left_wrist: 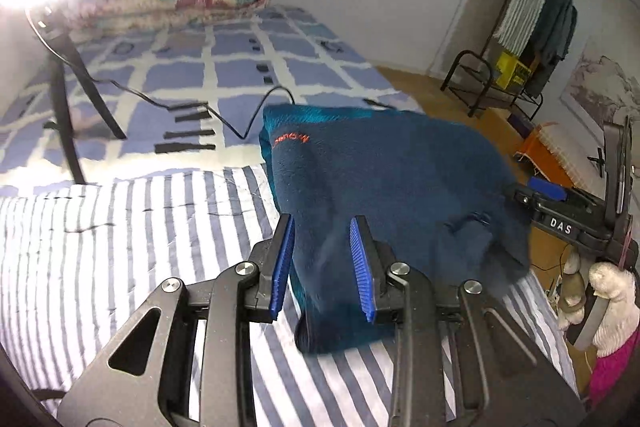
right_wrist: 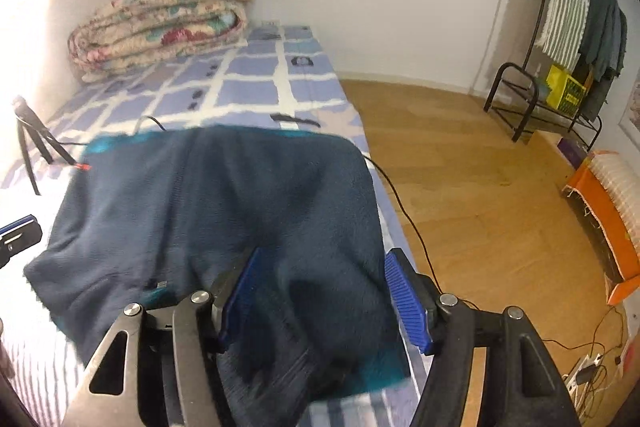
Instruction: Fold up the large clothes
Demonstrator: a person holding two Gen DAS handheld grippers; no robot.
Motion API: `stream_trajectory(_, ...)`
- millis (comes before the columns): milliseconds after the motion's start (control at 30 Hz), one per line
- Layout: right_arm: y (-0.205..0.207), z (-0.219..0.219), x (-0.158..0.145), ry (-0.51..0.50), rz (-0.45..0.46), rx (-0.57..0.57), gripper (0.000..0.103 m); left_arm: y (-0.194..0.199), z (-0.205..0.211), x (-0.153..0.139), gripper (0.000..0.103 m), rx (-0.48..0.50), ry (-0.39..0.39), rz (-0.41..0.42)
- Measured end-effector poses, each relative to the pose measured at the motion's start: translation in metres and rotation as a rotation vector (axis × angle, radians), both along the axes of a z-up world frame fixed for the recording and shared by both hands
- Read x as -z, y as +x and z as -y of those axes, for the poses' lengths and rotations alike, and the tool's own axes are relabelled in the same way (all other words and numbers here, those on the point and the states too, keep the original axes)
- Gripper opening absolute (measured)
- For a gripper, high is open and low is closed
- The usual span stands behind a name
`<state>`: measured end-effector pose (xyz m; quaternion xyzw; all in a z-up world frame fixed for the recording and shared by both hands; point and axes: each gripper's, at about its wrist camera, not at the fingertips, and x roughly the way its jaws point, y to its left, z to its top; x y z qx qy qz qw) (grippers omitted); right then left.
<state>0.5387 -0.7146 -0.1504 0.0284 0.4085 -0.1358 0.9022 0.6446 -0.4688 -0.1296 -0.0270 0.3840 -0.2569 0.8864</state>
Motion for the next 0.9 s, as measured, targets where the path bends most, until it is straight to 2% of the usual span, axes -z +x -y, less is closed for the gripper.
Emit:
stream_trajectory(200,-0.051,-0.037,-0.046,0.009,0.087,-0.018,0.062,-0.060,-0.026,-0.040,0.028,0.014,-0.012,0.066)
stream_trajectory(367,-0.109,-0.080,-0.095,0.016,0.148,-0.067,0.062,-0.130,-0.060,-0.084,0.028,0.018,-0.019,0.126)
stream_trajectory(667,-0.235,-0.146,-0.180,0.000,0.216,-0.119,0.062,-0.283,-0.129,-0.178,0.028,0.019,-0.057,0.228)
stream_trajectory(900,-0.322,-0.184,-0.211,0.028,0.260,-0.126,0.063,-0.374,-0.154,-0.207,0.028,0.019,-0.050,0.269)
